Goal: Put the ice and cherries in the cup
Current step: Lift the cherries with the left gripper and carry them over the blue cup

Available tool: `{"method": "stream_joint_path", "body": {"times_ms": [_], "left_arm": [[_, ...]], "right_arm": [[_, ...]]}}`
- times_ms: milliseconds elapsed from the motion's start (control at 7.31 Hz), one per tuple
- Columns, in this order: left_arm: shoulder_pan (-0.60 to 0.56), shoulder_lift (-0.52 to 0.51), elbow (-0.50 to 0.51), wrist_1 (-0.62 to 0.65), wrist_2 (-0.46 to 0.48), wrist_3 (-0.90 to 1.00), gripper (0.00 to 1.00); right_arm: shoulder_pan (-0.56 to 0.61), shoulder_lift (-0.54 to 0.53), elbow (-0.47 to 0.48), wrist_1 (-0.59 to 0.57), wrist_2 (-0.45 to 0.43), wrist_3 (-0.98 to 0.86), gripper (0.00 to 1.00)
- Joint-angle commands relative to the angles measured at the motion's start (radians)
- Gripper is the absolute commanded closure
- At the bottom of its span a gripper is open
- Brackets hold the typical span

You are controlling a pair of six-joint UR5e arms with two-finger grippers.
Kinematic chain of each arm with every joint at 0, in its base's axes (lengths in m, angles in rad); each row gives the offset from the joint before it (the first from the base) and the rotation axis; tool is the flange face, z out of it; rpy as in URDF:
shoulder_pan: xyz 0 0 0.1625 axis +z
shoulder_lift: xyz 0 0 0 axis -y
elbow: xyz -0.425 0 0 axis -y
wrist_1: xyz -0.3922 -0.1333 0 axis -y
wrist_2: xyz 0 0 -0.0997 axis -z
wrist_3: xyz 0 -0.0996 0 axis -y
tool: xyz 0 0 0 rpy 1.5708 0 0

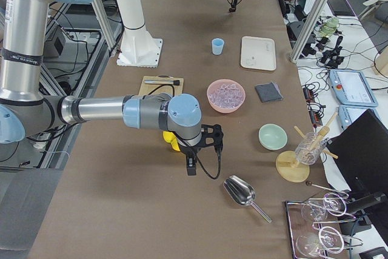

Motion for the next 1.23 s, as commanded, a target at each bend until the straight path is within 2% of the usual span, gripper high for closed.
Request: {"method": "stream_joint_path", "body": {"times_ms": [0, 274, 821, 1094], "left_arm": [[-0.015, -0.024, -0.003, 0.045, -0.004, 0.006, 0.86], [-0.033, -0.059, -0.016, 0.100, -0.006, 0.006, 0.86], [-0.053, -0.266, -0.199, 0.539, -0.023, -0.013, 0.87], [0.012, -0.341, -0.253, 0.579, -0.023, -0.236, 0.86]], "right_arm": [[0.001, -0.001, 0.001, 0.000, -0.001, 0.000, 0.00], [0.004, -0.004, 0.001, 0.000, 0.000, 0.000, 0.00], [0.007, -0.003, 0.001, 0.000, -0.001, 0.000, 0.00], [0.008, -0.001, 0.002, 0.000, -0.001, 0.000, 0.00]]}}
